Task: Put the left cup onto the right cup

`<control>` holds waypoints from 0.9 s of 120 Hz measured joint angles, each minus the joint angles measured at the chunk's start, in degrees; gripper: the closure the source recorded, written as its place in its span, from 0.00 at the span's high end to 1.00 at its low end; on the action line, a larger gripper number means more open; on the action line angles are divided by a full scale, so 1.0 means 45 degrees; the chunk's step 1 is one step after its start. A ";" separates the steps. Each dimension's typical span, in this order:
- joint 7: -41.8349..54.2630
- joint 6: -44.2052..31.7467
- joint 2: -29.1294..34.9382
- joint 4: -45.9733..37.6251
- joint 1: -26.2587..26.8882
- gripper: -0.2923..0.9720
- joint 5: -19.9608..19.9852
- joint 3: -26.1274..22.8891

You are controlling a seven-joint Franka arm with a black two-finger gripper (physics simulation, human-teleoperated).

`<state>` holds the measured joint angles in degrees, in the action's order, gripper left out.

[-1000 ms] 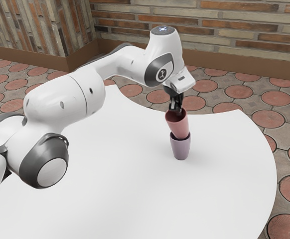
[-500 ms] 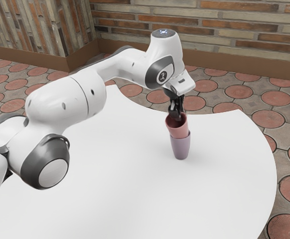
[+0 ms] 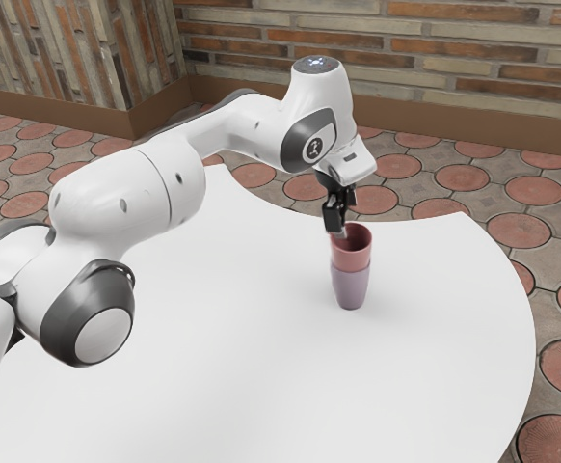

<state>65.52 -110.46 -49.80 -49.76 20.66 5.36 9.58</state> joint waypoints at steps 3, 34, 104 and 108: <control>0.0011 0.0013 0.0007 -0.0001 -0.0007 0.74 0.0000 0.0000; 0.0105 0.0194 0.0190 -0.0021 -0.0028 0.76 -0.0020 0.0042; -0.0016 0.0968 0.2744 -0.2598 0.0080 0.77 -0.0140 0.0372; -0.0045 0.1060 0.2884 -0.2688 0.0114 0.77 -0.0181 0.0434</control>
<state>65.32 -105.69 -36.82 -61.86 21.18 4.55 11.53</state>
